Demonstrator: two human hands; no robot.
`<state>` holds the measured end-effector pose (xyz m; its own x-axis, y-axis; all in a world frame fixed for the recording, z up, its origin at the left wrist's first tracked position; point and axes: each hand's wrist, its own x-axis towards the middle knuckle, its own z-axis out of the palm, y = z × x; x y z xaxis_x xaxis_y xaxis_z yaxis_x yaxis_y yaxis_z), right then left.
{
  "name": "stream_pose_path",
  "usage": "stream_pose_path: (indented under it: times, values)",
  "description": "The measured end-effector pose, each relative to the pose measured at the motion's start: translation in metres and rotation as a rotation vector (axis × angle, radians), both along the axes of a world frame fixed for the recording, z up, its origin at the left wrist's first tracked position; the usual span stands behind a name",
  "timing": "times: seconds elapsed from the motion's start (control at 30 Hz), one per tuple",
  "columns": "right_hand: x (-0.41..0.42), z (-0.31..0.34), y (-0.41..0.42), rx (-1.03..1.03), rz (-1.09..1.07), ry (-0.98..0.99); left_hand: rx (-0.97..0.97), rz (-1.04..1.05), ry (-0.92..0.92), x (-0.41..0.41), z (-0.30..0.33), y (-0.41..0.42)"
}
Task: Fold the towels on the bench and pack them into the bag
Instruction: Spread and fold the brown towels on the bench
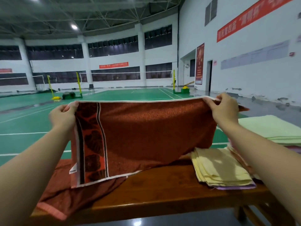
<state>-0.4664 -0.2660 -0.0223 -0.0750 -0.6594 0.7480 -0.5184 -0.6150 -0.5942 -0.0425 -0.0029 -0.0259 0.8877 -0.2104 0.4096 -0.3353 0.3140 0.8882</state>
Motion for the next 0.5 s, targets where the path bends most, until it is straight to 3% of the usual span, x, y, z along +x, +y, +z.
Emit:
stream_pose_path:
  times: [0.3,0.5]
  values:
    - [-0.025,0.018,0.071,-0.263,-0.129,-0.188,-0.130,0.320,-0.031,-0.057,0.031,0.030]
    - [-0.041,0.019,0.120,-0.353,-0.141,-0.388,-0.388,0.404,-0.042,-0.118,0.039,0.061]
